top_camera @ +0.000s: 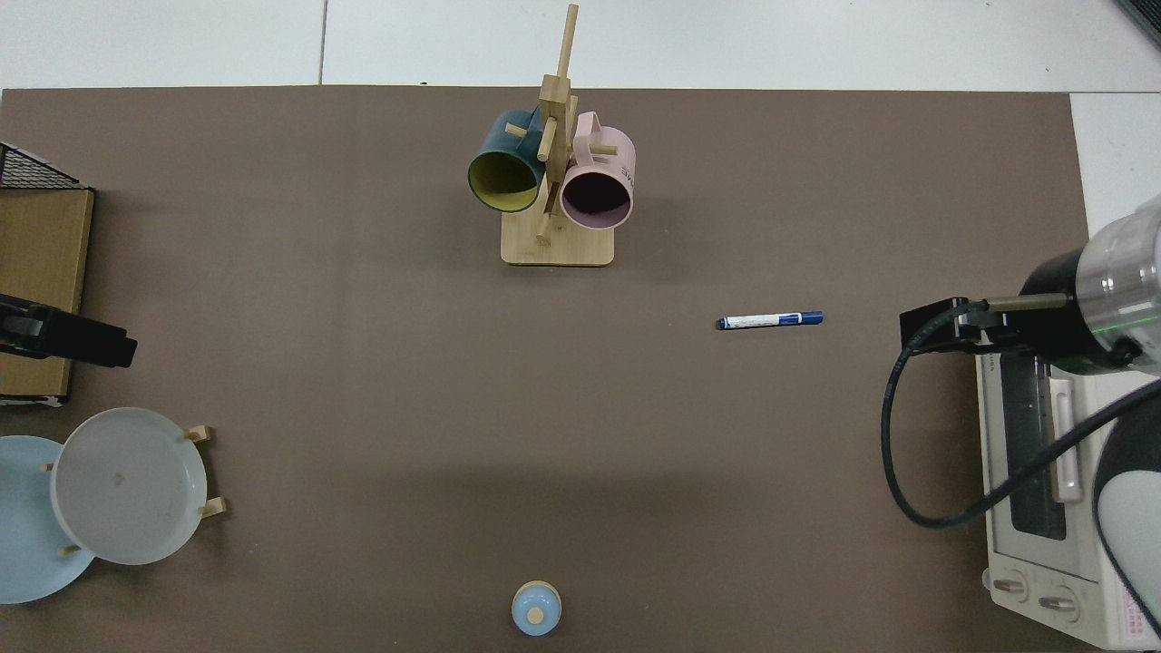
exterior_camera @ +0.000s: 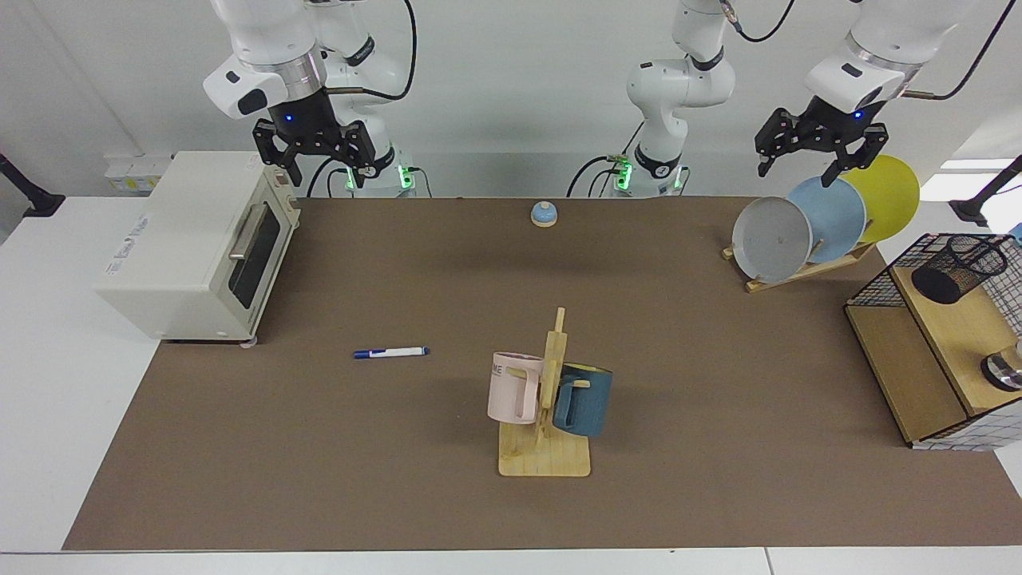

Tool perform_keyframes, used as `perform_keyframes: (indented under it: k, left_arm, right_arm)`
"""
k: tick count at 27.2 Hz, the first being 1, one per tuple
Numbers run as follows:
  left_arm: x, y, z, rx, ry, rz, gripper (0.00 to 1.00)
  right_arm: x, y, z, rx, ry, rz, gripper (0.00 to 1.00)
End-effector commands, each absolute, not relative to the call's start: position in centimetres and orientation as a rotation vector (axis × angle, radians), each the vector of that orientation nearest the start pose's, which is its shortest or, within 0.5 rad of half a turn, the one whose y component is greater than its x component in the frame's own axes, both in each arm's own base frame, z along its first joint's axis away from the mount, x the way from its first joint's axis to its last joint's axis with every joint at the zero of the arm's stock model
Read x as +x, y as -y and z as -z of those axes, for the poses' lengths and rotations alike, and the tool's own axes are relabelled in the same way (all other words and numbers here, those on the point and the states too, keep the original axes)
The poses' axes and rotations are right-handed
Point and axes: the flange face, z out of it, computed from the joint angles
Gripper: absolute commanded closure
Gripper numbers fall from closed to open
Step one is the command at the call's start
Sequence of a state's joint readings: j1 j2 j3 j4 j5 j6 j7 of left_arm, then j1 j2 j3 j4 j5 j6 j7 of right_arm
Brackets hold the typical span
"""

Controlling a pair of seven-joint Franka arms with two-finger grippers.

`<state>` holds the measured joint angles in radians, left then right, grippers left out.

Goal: Put markers into pen holder

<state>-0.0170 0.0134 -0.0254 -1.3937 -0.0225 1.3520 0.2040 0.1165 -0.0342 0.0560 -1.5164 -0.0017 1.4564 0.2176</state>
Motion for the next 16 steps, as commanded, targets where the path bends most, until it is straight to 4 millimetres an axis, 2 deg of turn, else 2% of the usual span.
perform_keyframes:
  k: [1,4,7,12,16]
  left_arm:
    - [52.9,2.3,-68.0,-3.148,-0.382,-0.108,0.00]
    - [52.9,2.3,-68.0,-3.148,-0.382,-0.111,0.00]
    - [52.9,2.3,-68.0,-3.148,-0.382,-0.111,0.00]
    - [52.8,2.3,-68.0,-3.148,-0.382,-0.116,0.00]
    - [52.8,2.3,-68.0,-3.148,-0.382,-0.116,0.00]
  right_arm:
    - [51.7,-8.8,-65.6,-3.127,-0.121,-0.055,0.00]
    - [51.9,-9.0,-65.5,-3.116,-0.265,-0.026,0.00]
    - [52.3,-9.4,-64.5,-3.096,-0.419,-0.009,0.00]
    - [53.0,-9.6,-62.2,-3.057,-0.633,-0.007,0.00]
    - [54.5,-9.8,-60.1,-2.987,-0.845,-0.017,0.00]
